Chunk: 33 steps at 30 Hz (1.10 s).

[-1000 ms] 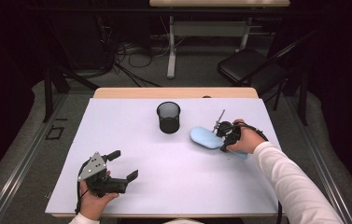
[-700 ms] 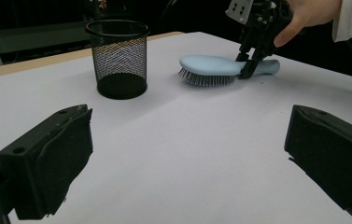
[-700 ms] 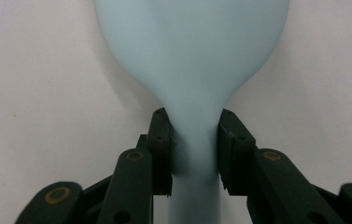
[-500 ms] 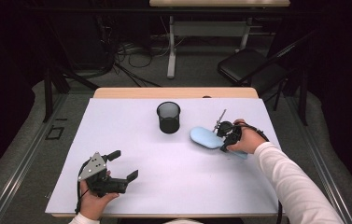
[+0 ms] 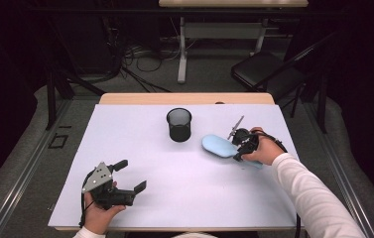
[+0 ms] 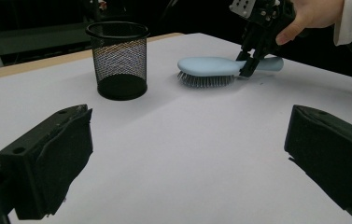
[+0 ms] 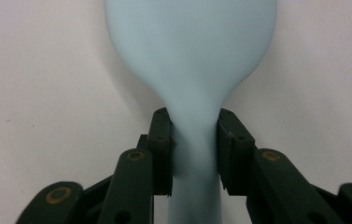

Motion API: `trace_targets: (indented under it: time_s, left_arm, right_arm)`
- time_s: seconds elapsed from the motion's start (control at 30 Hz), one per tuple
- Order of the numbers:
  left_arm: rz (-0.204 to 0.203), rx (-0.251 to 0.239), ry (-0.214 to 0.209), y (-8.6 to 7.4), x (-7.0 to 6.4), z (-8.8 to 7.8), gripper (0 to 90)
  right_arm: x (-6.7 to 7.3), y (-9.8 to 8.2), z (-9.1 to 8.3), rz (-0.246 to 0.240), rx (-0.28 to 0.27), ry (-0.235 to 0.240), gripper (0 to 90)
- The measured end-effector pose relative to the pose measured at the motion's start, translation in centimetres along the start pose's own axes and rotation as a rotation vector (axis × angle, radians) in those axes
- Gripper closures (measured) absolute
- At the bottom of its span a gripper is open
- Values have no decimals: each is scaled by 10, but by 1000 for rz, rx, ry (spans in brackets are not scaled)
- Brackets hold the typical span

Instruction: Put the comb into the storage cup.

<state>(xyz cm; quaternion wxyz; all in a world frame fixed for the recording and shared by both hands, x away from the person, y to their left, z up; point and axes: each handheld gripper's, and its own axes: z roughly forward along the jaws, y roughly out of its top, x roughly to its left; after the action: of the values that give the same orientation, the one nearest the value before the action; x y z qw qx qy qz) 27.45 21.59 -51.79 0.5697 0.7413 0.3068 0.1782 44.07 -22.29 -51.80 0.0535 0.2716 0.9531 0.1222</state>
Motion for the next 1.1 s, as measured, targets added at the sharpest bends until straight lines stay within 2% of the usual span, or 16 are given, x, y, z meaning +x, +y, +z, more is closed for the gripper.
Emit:
trace_targets:
  time_s: [0.03, 0.1, 0.13, 0.43, 0.63, 0.83, 0.93, 1.07, 1.1]
  left_arm:
    - [0, 0, 4, 0, 0, 0, 11]
    - [-1, -2, -2, -1, 0, 0, 11]
    - [-3, -2, -1, -1, -1, 0, 11]
    - [-3, -7, 3, 1, 1, 0, 11]
    - [-6, -6, 2, 1, 2, 2, 11]
    - [-7, -9, 1, 1, 2, 2, 11]
    - [-2, -1, 2, 1, 1, 3, 11]
    - [-1, 0, 3, 0, 1, 3, 11]
    - [-1, 0, 3, 0, 1, 2, 11]
  right_arm:
    - [0, -1, 0, 7, -16, 2, 698]
    - [1, -2, -2, 2, -1, 0, 699]
    - [2, -3, -1, 6, -40, -2, 698]
    - [7, -3, -6, -1, -88, -17, 699]
    - [12, -5, -9, 11, -150, -30, 699]
    - [15, -7, -11, 12, -173, -40, 698]
    - [17, -7, -12, 28, -187, -41, 698]
    - [17, -7, -15, 20, -220, -40, 698]
    - [19, -8, -16, 36, -232, -40, 698]
